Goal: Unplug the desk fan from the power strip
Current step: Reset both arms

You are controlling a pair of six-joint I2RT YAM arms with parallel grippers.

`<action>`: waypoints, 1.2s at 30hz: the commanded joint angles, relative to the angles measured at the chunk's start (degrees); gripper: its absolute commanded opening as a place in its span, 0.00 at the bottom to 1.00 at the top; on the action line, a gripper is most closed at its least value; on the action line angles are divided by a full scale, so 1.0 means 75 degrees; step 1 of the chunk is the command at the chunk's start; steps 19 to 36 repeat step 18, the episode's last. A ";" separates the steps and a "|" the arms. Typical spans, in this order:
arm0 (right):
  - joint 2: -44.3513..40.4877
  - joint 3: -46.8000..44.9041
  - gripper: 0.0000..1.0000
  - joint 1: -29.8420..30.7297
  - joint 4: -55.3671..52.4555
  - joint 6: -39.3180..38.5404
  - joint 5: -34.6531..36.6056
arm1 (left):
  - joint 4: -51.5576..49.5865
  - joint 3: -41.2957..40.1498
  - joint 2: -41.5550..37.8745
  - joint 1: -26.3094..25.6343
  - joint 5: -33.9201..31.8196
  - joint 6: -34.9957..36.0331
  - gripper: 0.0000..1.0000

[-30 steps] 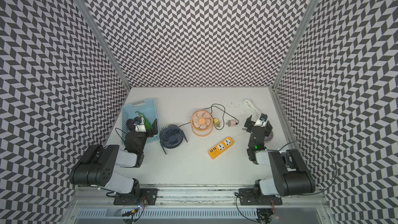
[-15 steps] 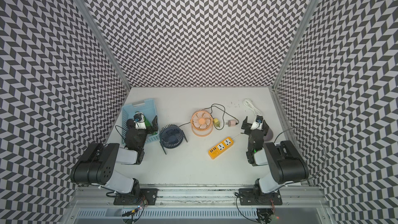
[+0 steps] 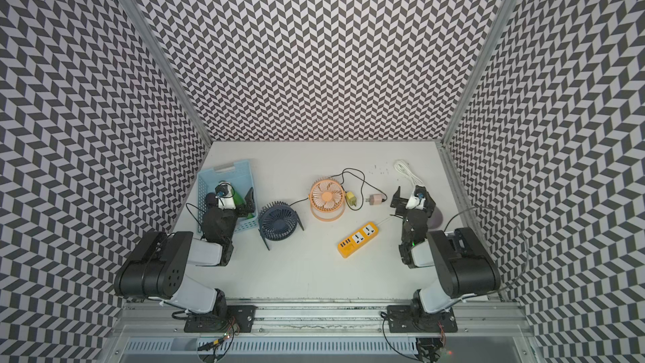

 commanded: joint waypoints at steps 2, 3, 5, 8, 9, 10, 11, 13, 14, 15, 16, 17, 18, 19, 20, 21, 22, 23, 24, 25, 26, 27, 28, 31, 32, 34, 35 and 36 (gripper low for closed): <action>-0.0105 0.0107 0.99 -0.0029 0.0252 0.0028 -0.0039 | 0.0072 0.0100 0.0035 -0.0030 -0.0055 0.0013 1.00; -0.0105 0.0107 0.99 -0.0029 0.0257 0.0037 -0.0037 | 0.0065 0.0089 0.0017 -0.0046 -0.0069 0.0014 1.00; -0.0105 0.0107 0.99 -0.0033 0.0257 0.0037 -0.0051 | 0.0086 0.0088 0.0029 -0.0049 -0.0078 0.0021 1.00; -0.0104 0.0107 1.00 -0.0030 0.0252 0.0029 -0.0055 | -0.0018 0.0162 0.0065 0.0024 0.0101 0.0000 1.00; -0.0098 0.0107 0.99 -0.0032 0.0257 0.0032 -0.0050 | -0.0047 0.0175 0.0061 0.0024 0.0099 0.0006 1.00; -0.0109 0.0107 1.00 -0.0031 0.0257 0.0032 -0.0054 | -0.0087 0.0204 0.0100 0.0027 0.0104 0.0007 1.00; -0.0109 0.0107 0.99 -0.0034 0.0258 0.0023 -0.0055 | -0.0107 0.0250 0.0128 0.0046 0.0153 -0.0009 1.00; -0.0112 0.0107 0.99 -0.0036 0.0258 0.0036 -0.0048 | -0.0153 0.0262 0.0126 0.0051 0.0169 -0.0024 1.00; -0.0108 0.0107 0.99 -0.0034 0.0258 0.0034 -0.0048 | -0.0121 0.0255 0.0130 0.0057 0.0169 -0.0016 1.00; -0.0106 0.0107 0.99 -0.0033 0.0258 0.0029 -0.0054 | -0.0083 0.0218 0.0108 0.0054 0.0169 -0.0015 1.00; -0.0111 0.0107 1.00 -0.0035 0.0258 0.0035 -0.0053 | -0.0057 0.0185 0.0059 0.0051 0.0169 -0.0009 1.00; -0.0111 0.0107 1.00 -0.0033 0.0255 0.0031 -0.0047 | -0.0017 0.0154 0.0054 0.0051 0.0163 -0.0014 1.00; -0.0108 0.0107 1.00 -0.0034 0.0257 0.0033 -0.0049 | 0.0016 0.0141 0.0055 0.0051 0.0158 -0.0009 1.00; -0.0108 0.0107 1.00 -0.0034 0.0257 0.0033 -0.0049 | 0.0016 0.0141 0.0055 0.0051 0.0158 -0.0009 1.00; -0.0108 0.0107 1.00 -0.0034 0.0257 0.0033 -0.0049 | 0.0016 0.0141 0.0055 0.0051 0.0158 -0.0009 1.00; -0.0108 0.0107 1.00 -0.0034 0.0257 0.0033 -0.0049 | 0.0016 0.0141 0.0055 0.0051 0.0158 -0.0009 1.00; -0.0108 0.0107 1.00 -0.0034 0.0257 0.0033 -0.0049 | 0.0016 0.0141 0.0055 0.0051 0.0158 -0.0009 1.00; -0.0108 0.0107 1.00 -0.0034 0.0257 0.0033 -0.0049 | 0.0016 0.0141 0.0055 0.0051 0.0158 -0.0009 1.00; -0.0108 0.0107 1.00 -0.0034 0.0257 0.0033 -0.0049 | 0.0016 0.0141 0.0055 0.0051 0.0158 -0.0009 1.00; -0.0108 0.0107 1.00 -0.0034 0.0257 0.0033 -0.0049 | 0.0016 0.0141 0.0055 0.0051 0.0158 -0.0009 1.00; -0.0108 0.0107 1.00 -0.0034 0.0257 0.0033 -0.0049 | 0.0016 0.0141 0.0055 0.0051 0.0158 -0.0009 1.00; -0.0108 0.0107 1.00 -0.0034 0.0257 0.0033 -0.0049 | 0.0016 0.0141 0.0055 0.0051 0.0158 -0.0009 1.00; -0.0108 0.0107 1.00 -0.0034 0.0257 0.0033 -0.0049 | 0.0016 0.0141 0.0055 0.0051 0.0158 -0.0009 1.00; -0.0108 0.0107 1.00 -0.0034 0.0257 0.0033 -0.0049 | 0.0016 0.0141 0.0055 0.0051 0.0158 -0.0009 1.00; -0.0108 0.0107 1.00 -0.0034 0.0257 0.0033 -0.0049 | 0.0016 0.0141 0.0055 0.0051 0.0158 -0.0009 1.00; -0.0108 0.0107 1.00 -0.0034 0.0257 0.0033 -0.0049 | 0.0016 0.0141 0.0055 0.0051 0.0158 -0.0009 1.00; -0.0108 0.0107 1.00 -0.0034 0.0257 0.0033 -0.0049 | 0.0016 0.0141 0.0055 0.0051 0.0158 -0.0009 1.00; -0.0108 0.0107 1.00 -0.0034 0.0257 0.0033 -0.0049 | 0.0016 0.0141 0.0055 0.0051 0.0158 -0.0009 1.00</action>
